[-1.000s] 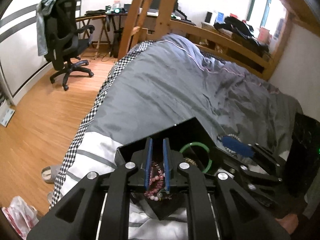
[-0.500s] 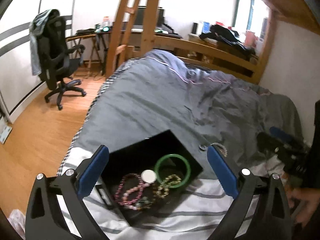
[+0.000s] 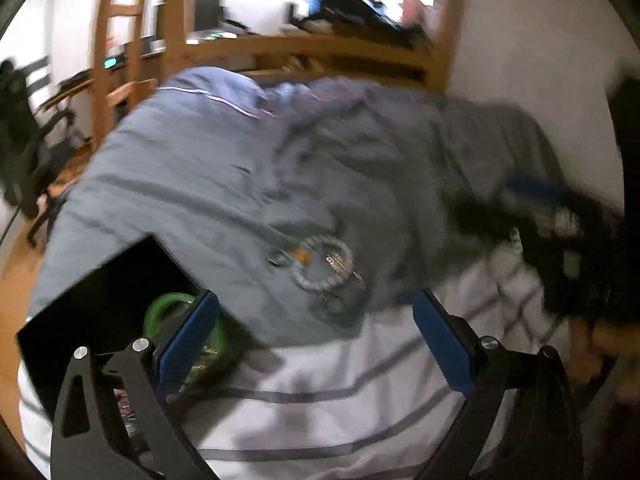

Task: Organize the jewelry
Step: 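Grasp the white bead bracelet with the right tool while the left tool moves to the silver ring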

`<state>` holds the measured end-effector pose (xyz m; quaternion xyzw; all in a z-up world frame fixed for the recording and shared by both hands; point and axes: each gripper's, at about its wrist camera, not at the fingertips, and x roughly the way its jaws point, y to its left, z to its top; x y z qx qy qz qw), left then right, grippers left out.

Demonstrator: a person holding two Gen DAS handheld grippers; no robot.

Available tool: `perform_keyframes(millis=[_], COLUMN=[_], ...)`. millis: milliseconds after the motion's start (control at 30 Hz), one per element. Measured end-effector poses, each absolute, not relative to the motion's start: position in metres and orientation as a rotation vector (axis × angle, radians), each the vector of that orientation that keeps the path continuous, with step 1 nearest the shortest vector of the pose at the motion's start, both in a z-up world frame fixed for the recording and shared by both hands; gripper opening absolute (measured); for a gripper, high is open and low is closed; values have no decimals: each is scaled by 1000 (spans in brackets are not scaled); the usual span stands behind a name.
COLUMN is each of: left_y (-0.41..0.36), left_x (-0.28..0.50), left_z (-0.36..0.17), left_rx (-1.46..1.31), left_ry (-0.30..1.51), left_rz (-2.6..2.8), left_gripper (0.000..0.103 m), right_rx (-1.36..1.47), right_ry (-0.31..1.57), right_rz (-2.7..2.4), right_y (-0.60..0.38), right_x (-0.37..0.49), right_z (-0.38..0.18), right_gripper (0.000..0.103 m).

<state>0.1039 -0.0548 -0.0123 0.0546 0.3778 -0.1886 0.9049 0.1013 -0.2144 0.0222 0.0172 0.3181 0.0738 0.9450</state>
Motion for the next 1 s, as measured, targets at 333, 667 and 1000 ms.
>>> perform_keyframes(millis=[333, 667, 1000], left_y=[-88, -91, -72], left_x=[139, 169, 164], left_z=[-69, -99, -64], left_rx=[176, 131, 33], left_ry=[910, 1018, 960], left_rz=[-419, -415, -402], left_gripper=[47, 19, 19], right_rx=[75, 73, 154], right_ry=[700, 900, 761], right_rz=[318, 369, 388], right_y=[-217, -187, -199], right_x=[167, 202, 185], right_z=[-9, -90, -57], right_gripper=[45, 25, 9])
